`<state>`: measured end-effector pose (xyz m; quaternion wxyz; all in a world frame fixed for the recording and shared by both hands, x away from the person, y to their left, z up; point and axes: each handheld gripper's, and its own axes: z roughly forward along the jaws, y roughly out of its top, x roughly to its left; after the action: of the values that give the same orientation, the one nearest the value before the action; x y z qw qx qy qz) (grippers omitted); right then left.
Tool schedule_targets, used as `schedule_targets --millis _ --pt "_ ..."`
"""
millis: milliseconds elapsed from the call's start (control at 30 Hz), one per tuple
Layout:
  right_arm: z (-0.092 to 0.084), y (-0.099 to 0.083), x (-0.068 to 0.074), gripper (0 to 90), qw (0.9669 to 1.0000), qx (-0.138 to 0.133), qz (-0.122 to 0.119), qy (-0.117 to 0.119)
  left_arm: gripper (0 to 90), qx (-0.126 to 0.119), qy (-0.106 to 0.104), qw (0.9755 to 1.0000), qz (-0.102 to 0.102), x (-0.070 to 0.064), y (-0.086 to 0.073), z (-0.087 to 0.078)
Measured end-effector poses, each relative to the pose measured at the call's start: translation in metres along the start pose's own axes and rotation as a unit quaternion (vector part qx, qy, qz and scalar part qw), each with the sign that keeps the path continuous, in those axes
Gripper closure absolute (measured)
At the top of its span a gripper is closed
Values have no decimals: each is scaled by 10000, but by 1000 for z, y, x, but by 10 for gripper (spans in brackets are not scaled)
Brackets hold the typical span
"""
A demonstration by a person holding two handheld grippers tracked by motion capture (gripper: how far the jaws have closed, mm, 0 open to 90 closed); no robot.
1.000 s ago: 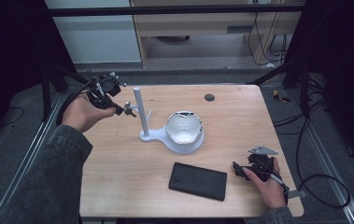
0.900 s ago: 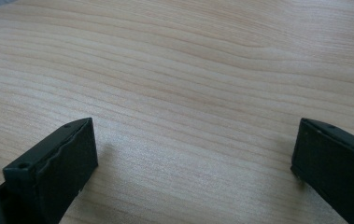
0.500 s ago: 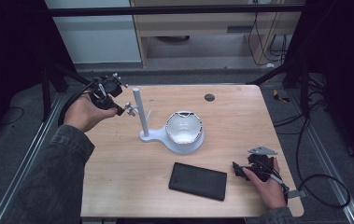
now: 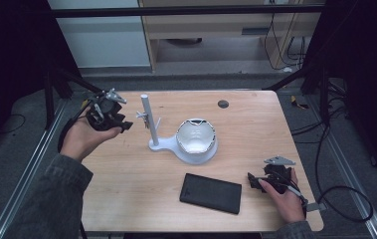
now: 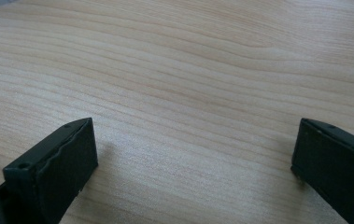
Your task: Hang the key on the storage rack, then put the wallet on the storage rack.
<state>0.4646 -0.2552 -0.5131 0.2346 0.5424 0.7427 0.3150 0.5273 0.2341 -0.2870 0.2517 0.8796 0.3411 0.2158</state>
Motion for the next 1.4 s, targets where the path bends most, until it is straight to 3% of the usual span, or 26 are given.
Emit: schedule_targets --millis 200,267,333,400,533,700,767,800,900,967,1200,1333,1400 --pt "0 0 0 4 10000 -3 13 4 266 -253 36 9997 -10 -19 -30 12" --pt "0 0 0 7 10000 -10 0 0 212 -294 4 9996 -29 -21 -34 14" --pt "0 0 0 8 10000 -14 -3 2 180 -366 -134 9991 -172 -28 -42 19" --pt "-1 0 0 10 10000 -27 16 12 100 -436 -249 9987 -103 -33 -50 27" --pt "-1 0 1 11 10000 -24 36 27 66 -540 -349 9979 -98 -40 -57 36" --pt "-2 0 0 45 10000 -32 -24 20 63 -709 -535 9958 -238 -49 -67 46" --pt "-5 1 1 43 10000 -85 -12 46 63 -788 -647 9944 -270 -61 -74 54" --pt "-5 1 1 43 10000 -85 -12 46 63 -788 -647 9944 -270 -61 -74 54" --pt "-11 2 2 58 9997 -228 -86 10 67 -730 -902 9931 -159 -86 -82 70" --pt "-14 1 3 64 9996 -251 -93 9 75 -713 -937 9930 -118 -91 -83 74" --pt "-27 -2 9 98 9988 -370 -267 150 83 -707 -1202 9902 89 -131 -91 107" --pt "-32 -2 12 162 9983 -457 -328 130 164 -628 -1300 9892 258 -146 -94 119" --pt "-33 -2 12 172 9980 -482 -374 134 270 -636 -1318 9889 271 -149 -95 119"
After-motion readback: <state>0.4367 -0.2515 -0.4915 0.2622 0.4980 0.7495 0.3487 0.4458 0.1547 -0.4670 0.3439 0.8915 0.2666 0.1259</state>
